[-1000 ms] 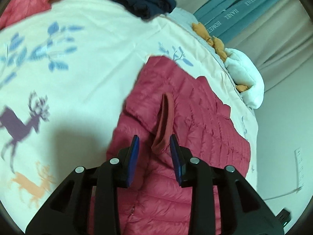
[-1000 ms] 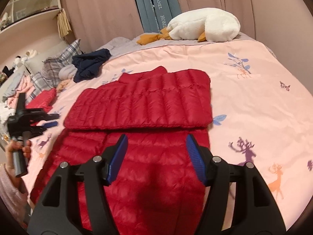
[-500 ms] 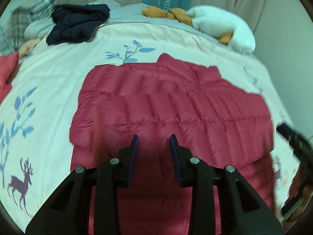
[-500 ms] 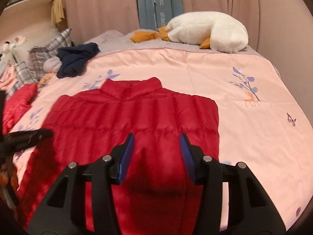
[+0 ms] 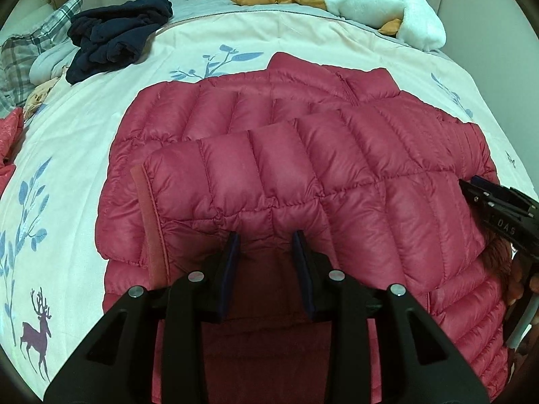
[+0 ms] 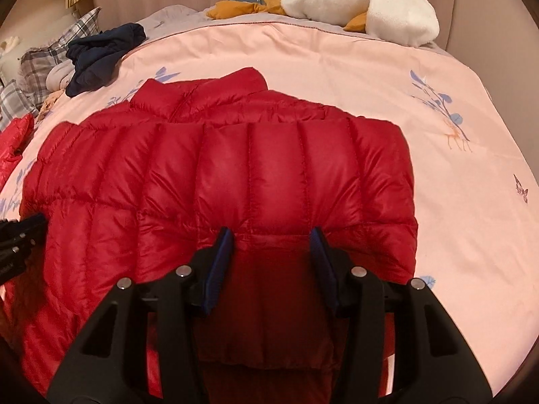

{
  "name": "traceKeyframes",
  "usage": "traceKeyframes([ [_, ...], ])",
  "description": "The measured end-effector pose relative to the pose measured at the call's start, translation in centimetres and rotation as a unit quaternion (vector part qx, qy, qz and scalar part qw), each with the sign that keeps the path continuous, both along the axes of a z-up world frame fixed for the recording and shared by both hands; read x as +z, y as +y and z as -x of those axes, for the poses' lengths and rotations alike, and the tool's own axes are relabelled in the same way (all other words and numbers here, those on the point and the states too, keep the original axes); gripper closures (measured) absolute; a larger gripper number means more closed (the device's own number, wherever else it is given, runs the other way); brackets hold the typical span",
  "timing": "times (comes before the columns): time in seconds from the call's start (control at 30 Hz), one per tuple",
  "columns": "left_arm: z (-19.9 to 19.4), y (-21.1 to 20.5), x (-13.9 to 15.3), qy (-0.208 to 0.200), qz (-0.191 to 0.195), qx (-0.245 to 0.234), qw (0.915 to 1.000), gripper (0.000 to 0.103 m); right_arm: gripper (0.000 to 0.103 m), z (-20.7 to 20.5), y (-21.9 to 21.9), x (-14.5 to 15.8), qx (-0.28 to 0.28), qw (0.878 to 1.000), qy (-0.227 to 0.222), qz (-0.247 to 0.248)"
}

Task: Fold large clothes
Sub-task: 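Grasp the jacket hem with both tools and fold it toward the collar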

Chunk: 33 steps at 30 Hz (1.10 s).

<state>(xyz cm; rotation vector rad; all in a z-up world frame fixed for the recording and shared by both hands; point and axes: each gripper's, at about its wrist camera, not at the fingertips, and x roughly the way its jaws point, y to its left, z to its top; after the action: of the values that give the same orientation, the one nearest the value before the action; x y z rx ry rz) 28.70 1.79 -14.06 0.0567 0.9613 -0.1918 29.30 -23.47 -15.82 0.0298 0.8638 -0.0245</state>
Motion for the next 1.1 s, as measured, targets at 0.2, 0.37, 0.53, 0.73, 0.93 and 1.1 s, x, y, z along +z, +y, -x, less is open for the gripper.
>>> traceKeyframes([
  [0.2, 0.1, -0.2, 0.1, -0.001, -0.004, 0.000, 1.0000, 0.069, 0.053, 2.7, 2.8, 3.9, 0.049, 0.997, -0.065, -0.016],
  [0.37, 0.1, -0.1, 0.1, -0.002, -0.002, 0.001, 1.0000, 0.069, 0.053, 2.4, 6.5, 2.6, 0.096, 0.995, -0.040, 0.009],
  [0.53, 0.1, 0.0, 0.0, -0.001, 0.001, 0.000, 1.0000, 0.069, 0.049, 1.2, 7.8, -0.3, 0.089, 0.995, -0.008, 0.037],
  [0.73, 0.0, 0.2, 0.0, 0.003, 0.010, 0.002, 0.9999, 0.069, 0.050, 2.3, 6.3, 1.7, 0.086, 0.996, -0.025, -0.003],
  [0.93, 0.1, 0.3, 0.0, 0.002, 0.012, 0.002, 0.9999, 0.069, 0.049, 3.8, 3.2, 3.9, 0.039, 0.997, -0.066, -0.002],
  [1.1, 0.1, 0.3, 0.0, 0.002, 0.012, 0.002, 0.9999, 0.069, 0.048, 1.8, 0.2, 0.8, -0.009, 1.000, -0.011, -0.018],
])
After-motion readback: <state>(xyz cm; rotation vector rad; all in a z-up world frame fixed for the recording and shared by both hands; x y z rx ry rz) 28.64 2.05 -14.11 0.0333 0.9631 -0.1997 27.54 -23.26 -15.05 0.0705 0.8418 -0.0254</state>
